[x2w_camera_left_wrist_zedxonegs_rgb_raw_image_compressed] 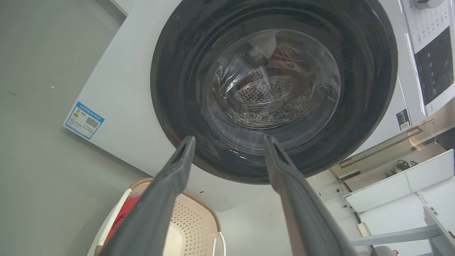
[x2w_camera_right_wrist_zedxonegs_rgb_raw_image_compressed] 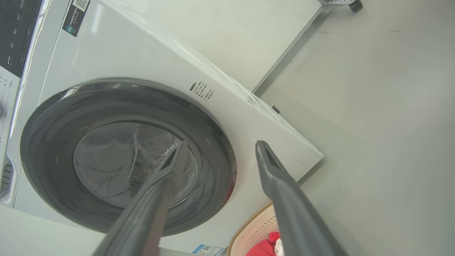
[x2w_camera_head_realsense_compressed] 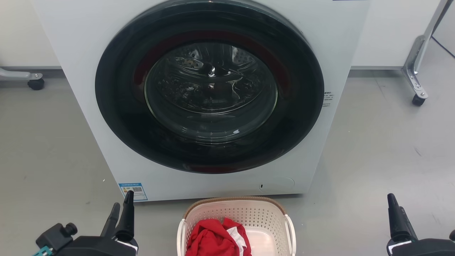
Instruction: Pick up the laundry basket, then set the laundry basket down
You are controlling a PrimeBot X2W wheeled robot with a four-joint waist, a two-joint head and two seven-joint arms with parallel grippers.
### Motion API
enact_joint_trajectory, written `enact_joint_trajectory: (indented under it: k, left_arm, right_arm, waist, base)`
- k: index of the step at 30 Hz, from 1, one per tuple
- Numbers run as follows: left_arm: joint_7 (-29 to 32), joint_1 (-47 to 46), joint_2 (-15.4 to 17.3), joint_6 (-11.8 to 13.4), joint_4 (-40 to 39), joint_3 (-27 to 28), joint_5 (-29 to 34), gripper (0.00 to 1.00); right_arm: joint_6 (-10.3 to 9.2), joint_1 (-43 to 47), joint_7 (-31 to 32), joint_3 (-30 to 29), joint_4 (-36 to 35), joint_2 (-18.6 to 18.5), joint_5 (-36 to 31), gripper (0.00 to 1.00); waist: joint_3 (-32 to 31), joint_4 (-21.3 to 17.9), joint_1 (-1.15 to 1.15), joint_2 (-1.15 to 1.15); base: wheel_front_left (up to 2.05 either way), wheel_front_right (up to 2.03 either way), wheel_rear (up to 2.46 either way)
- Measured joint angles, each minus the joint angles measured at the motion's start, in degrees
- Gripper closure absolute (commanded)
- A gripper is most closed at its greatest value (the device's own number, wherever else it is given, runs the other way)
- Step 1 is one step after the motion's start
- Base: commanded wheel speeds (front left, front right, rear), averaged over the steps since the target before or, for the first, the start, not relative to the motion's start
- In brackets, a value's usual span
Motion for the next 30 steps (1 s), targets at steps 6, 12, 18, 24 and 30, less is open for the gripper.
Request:
enact_joint_trajectory:
  k: [6,12,18,24,30]
  left_arm:
    - [-1.1,-0.6,1.5,2.0,0.1,-2.7,6.7,0.0]
    - [-2.4,-0.7,2.3,3.5,0.1,-5.2,13.2,0.0]
    - [-3.6,-0.7,3.0,4.6,0.3,-6.4,17.7,0.0]
    - [-4.9,-0.7,3.1,5.6,1.1,-7.4,22.6,0.0]
    - [-6.3,-0.6,3.3,6.8,1.9,-8.6,27.9,0.0]
  right_arm:
    - [-1.59,-0.9,-0.9,2.6,0.0,-1.7,-7.4,0.0]
    - [-3.11,-1.0,-2.0,4.9,0.1,-3.2,-13.9,0.0]
    - [-4.32,-1.0,-3.3,7.0,0.7,-4.1,-20.0,0.0]
    - [-5.41,-1.1,-4.3,8.4,1.3,-4.7,-24.8,0.0]
    - [-6.43,-1.1,-5.6,10.0,2.5,-5.6,-30.8,0.0]
  waist:
    - [-0.2,-0.1,0.0,0.0]
    - [-0.3,-0.1,0.0,0.0]
    - [-0.4,0.0,0.0,0.01]
    - [-0.6,0.0,0.0,0.01]
    - [-0.8,0.1,0.0,0.01]
  base:
    - [0.0,0.0,0.0]
    - [0.0,0.0,0.0]
    - [0.0,0.0,0.0]
    - [0.0,0.0,0.0]
    - [0.0,0.0,0.0]
